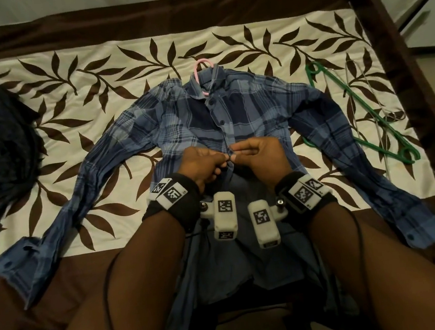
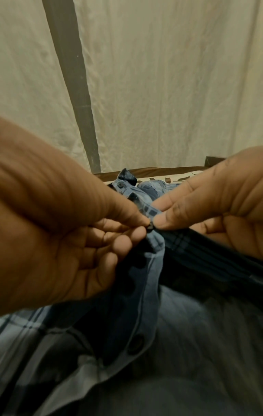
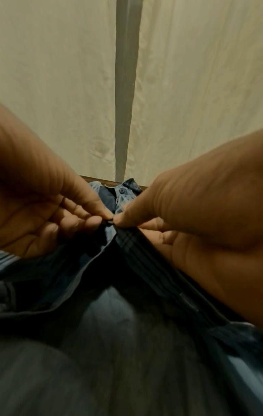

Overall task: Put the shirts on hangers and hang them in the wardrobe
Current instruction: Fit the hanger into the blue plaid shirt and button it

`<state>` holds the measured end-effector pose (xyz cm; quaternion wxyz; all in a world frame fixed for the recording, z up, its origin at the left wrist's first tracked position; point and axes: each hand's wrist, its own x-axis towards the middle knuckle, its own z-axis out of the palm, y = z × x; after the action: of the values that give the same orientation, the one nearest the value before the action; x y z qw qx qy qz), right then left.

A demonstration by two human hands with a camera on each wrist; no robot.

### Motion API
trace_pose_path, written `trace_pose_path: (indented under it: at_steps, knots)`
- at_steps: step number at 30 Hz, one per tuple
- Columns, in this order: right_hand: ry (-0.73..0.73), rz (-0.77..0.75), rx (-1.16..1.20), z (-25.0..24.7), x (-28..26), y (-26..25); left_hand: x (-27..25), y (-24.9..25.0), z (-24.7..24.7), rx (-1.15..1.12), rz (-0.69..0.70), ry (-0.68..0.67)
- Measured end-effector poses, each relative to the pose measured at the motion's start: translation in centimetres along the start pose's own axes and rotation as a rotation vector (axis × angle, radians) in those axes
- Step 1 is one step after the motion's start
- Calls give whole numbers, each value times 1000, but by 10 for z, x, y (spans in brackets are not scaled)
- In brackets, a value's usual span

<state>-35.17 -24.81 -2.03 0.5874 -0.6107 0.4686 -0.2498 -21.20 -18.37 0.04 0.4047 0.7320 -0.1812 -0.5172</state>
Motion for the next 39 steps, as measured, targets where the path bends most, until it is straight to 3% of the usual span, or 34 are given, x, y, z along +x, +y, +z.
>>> trace_pose_path:
  at_steps: [7, 12, 19, 25, 30, 39]
  knots:
    - [9, 64, 70, 1, -1, 2, -1, 2, 0, 7, -25, -5]
    - [-30, -80, -63, 2, -6, -2, -4, 4, 0, 10, -24, 14]
    - [30, -186, -198, 3, -6, 5, -1, 11, -3, -85, -87, -24]
    - [74, -373, -371, 7, -9, 8, 2, 17, 3, 105, 55, -28]
    - [114, -421, -332, 6, -11, 12, 5, 21, 1, 85, -10, -109]
    - [238, -511, -350, 9, -13, 18, 6, 29, 3, -37, -186, -108]
